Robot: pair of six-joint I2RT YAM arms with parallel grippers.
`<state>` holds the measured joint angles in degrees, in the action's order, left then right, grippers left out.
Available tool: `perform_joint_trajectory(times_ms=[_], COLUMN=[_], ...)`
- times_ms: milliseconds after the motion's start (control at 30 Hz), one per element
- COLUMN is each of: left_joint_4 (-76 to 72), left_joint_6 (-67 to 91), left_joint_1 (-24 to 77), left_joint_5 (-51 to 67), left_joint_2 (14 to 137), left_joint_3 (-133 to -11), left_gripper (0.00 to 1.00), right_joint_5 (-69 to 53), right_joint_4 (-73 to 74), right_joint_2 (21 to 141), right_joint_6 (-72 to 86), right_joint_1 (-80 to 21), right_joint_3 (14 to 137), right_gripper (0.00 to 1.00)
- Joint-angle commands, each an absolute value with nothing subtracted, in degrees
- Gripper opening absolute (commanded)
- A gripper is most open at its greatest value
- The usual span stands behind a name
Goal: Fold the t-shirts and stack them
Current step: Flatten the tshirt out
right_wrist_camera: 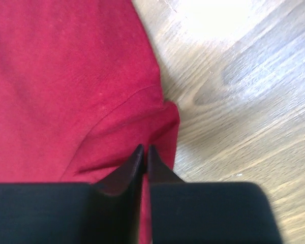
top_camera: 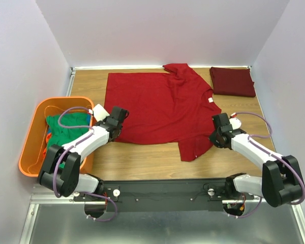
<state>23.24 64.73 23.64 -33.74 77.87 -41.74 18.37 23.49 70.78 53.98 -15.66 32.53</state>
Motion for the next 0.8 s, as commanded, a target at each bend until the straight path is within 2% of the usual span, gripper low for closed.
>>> perform_joint_trajectory(times_ms=[0,33,133,167,367,433,533,767], left_joint_4=[22.15,21.97,21.01,20.40,21.00,21.53,22.06,27.51], left_joint_6=[64.51,64.42,64.34,64.25,65.39,65.74,66.44,73.30], left_joint_1=[23.91,24.08,24.43,25.13,26.63,26.98,27.16,27.25], left_joint_5=[-34.10,-33.84,-33.23,-32.53,-32.43,-32.43,-31.91,-33.40], left_joint_2=[76.03,75.68,75.06,74.19,73.48,73.83,74.53,77.96], left_joint_3=[-41.05,-40.87,-40.08,-39.73,-39.99,-40.25,-40.34,-41.74], left_gripper=[0.28,0.28,0.28,0.27,0.26,0.26,0.26,0.26], right_joint_5=[17.49,17.32,17.93,19.06,19.58,21.26,16.90,11.61], right_joint_4=[23.11,23.90,25.74,29.15,31.20,31.81,31.73,29.98], right_joint_2=[66.55,65.05,59.25,55.93,53.97,52.83,52.56,55.63], right_joint_6=[52.39,51.77,49.23,46.43,48.42,48.34,47.12,47.55], right_joint_1=[-14.24,-12.85,-8.81,-3.74,-0.27,3.84,7.46,7.47], right_joint_3=[31.64,31.64,32.17,33.82,34.63,35.07,36.12,34.90], right_gripper=[0.06,0.01,0.01,0.01,0.01,0.01,0.01,0.01])
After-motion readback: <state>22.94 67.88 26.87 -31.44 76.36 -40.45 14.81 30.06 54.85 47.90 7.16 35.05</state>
